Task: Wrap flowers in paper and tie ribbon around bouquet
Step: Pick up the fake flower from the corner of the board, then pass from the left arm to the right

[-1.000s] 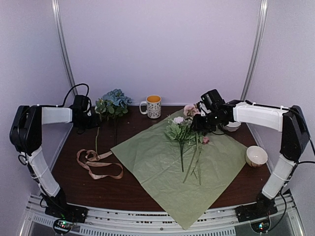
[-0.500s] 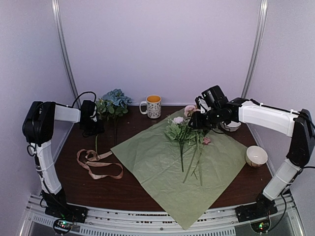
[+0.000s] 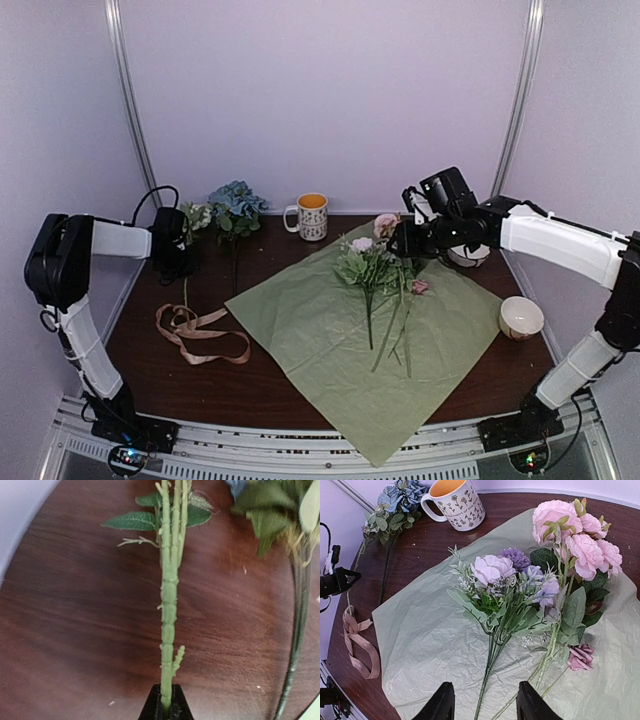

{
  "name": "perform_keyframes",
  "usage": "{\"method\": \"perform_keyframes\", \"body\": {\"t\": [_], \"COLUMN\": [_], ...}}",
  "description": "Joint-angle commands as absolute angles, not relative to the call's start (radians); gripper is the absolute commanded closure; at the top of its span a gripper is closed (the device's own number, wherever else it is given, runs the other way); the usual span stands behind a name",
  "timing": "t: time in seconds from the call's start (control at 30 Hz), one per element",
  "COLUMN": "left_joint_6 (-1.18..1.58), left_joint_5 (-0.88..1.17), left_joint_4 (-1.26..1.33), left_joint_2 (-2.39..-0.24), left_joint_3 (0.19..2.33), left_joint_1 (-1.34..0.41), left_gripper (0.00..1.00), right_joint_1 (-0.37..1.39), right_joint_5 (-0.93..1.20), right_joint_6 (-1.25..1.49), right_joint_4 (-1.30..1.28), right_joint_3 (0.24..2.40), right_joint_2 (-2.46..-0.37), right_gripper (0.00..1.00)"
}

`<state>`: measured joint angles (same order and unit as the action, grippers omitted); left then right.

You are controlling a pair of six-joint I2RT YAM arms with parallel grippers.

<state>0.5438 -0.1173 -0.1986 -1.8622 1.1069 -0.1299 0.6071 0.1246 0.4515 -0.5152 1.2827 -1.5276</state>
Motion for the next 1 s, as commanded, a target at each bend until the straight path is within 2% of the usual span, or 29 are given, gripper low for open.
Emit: {"method": "perform_keyframes", "body": {"t": [0.0,0.17,0.3,0.37,0.47,0.57,0.7,0.87,0.97], "left_joint_6": [0.603,0.533,0.287,0.214,0.214,0.210,0.265,0.345,0.347], "left_joint_5": [-0.269,-0.381,-0.423,-0.294,0.062,0.275,0.438,0.539,0.584], "left_joint_4": [-0.066,0.067,0.218,0.307,0.421,0.532,0.622,0.718,0.715], "left_joint_2": [-1.657,-1.417,-1.272,-1.214,-1.176,-1.175,-1.229,-1.311,-1.347], "left_joint_3": [1.031,0.927,0.892,0.875,0.874,0.878,0.924,0.963,0.987], "left_joint_1": [-0.126,-0.175,-0.329,-0.401,-0.467,-0.587,-0.692,-0.760,-0.797], "left_gripper": [1.00,1.00,1.00,1.00,1.00,1.00,1.00,1.00,1.00], "right_joint_1": [0.619,0.632,0.665,0.695,0.744,0.792,0.847,0.875,0.878], "right_joint_5": [0.091,0.111,0.172,0.221,0.363,0.487,0.538,0.552,0.539], "right_joint_6": [0.448,0.428,0.386,0.351,0.311,0.297,0.300,0.358,0.357], "right_joint_4": [-0.517,-0.483,-0.387,-0.323,-0.199,-0.072,0.083,0.235,0.243], "right_joint_3": [1.264,1.254,1.239,1.235,1.232,1.231,1.246,1.264,1.278], "right_joint_2": [-1.481,-1.447,-1.408,-1.386,-1.363,-1.347,-1.344,-1.369,-1.382], "right_gripper": [0.56,0.57,0.56,0.56,0.55,0.53,0.46,0.30,0.27]}}
